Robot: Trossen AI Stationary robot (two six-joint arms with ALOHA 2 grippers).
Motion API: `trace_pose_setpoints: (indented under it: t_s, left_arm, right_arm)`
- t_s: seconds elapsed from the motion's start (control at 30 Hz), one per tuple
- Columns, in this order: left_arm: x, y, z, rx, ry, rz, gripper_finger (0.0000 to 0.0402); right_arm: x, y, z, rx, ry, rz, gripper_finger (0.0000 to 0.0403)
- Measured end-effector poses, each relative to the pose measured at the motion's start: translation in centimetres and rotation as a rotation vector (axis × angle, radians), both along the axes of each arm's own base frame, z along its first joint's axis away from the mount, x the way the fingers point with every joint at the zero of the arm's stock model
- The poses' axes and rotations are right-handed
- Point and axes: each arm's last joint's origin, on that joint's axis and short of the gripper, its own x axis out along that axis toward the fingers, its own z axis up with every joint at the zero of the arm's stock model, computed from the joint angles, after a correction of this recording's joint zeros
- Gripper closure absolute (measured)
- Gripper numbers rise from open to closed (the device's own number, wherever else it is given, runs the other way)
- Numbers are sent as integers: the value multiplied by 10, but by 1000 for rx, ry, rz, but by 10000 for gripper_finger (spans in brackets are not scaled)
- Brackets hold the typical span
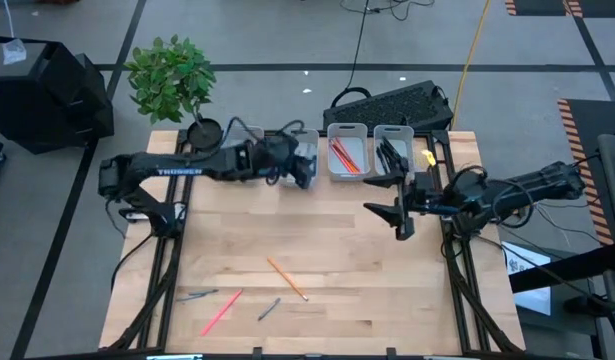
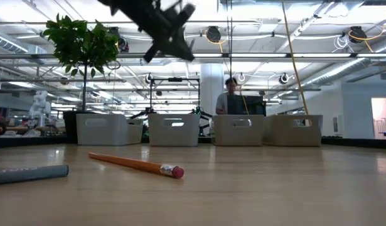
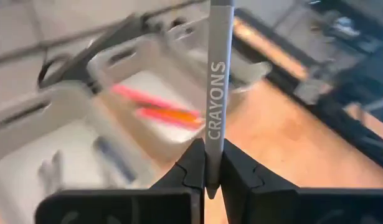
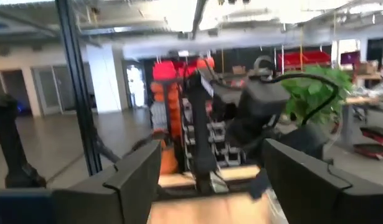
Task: Sort crayons/erasers/pens/pencils in bins
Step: Put the gray crayon into the middle left gray bin
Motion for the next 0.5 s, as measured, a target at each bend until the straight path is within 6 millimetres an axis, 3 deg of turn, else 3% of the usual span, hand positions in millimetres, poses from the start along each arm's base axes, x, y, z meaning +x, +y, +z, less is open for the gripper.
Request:
trace_pose_setpoints:
  t_s: [0.2,0.3,0.5]
  left_arm:
    - [-17,47,-1,-96,15,102,376]
    - [-14,66,6,-99,42,112,376]
    - [-8,103,-20,-203,386,140,376]
  right_arm:
    - [-5,-3,-4,-15,67,-10,136]
    - [0,-6,-8,-19,89,-35,137]
    - [11,-18,-14,9,115,-169,137]
